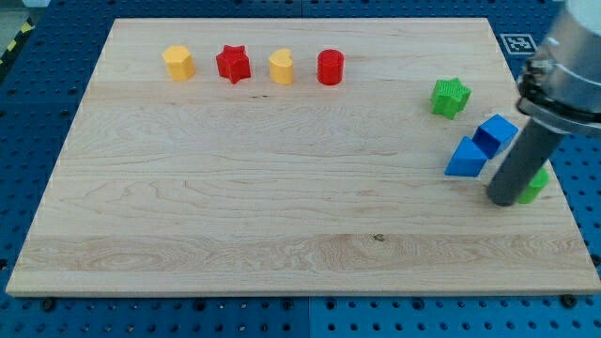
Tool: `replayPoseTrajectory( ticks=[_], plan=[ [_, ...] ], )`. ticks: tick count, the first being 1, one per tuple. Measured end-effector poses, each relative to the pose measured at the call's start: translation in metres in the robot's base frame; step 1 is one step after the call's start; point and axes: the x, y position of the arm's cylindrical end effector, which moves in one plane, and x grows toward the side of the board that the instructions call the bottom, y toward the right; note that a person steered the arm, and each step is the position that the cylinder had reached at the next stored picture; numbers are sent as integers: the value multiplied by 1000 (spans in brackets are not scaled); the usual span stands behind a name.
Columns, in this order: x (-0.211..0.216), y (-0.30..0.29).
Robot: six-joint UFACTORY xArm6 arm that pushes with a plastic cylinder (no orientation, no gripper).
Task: Slide the blue triangle towards the center right
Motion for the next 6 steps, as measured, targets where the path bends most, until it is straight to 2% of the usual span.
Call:
replayPoseTrajectory(
  ticks=[1,2,3,4,6],
  plan=[
    [0,-15],
    [0,-72],
    [-18,-102],
    [-37,-107],
    [-37,-95]
  ],
)
